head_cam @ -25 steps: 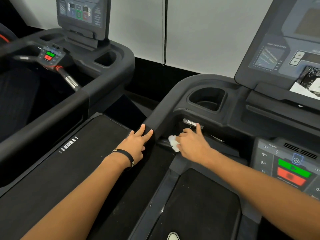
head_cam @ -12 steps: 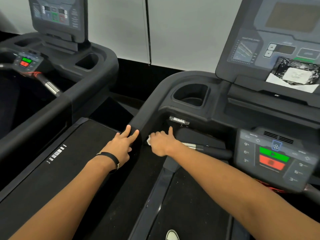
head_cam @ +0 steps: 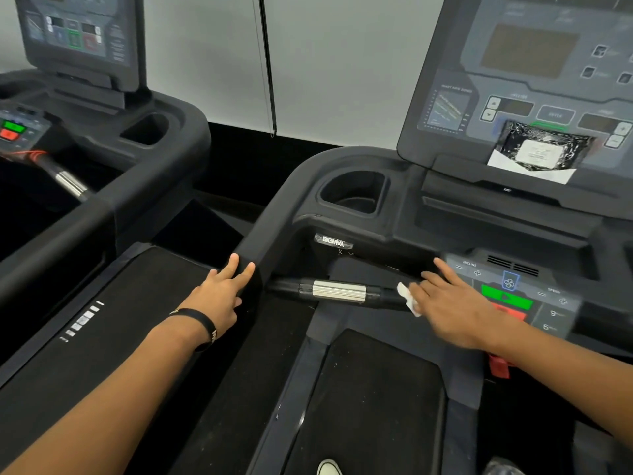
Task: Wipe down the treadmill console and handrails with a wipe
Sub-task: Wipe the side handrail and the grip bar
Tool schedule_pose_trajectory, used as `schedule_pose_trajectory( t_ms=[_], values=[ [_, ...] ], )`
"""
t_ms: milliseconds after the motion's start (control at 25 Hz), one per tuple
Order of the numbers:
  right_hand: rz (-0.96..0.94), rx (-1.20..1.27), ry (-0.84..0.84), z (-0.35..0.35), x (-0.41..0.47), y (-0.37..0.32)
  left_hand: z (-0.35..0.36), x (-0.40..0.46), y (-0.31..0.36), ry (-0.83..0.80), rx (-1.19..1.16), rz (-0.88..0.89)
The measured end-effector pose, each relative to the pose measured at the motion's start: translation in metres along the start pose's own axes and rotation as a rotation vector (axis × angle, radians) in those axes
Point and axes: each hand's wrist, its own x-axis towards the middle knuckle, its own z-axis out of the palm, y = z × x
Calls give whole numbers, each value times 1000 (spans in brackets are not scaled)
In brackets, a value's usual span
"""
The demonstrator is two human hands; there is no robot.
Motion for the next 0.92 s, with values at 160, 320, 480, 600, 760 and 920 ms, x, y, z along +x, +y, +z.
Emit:
schedule_pose_trajectory(
  t_ms=[160, 320, 480, 600, 760, 920],
  values=[
    [3, -21, 114, 8, 13, -13, -1, 2, 0, -12, 22, 0],
    [15, 79, 106, 4, 49, -54, -1, 0, 2, -14, 37, -14],
    [-1, 75, 86, -12, 101, -101, -6, -2, 7, -10, 49, -17],
    [8, 63, -8, -24, 146, -147, -5, -5, 10, 2, 23, -21],
    [24, 99, 88, -19, 128, -130, 3, -12, 2, 69, -20, -11],
    [114, 84, 58, 1, 55, -53, 4, -16, -6, 103, -86, 1]
  ],
)
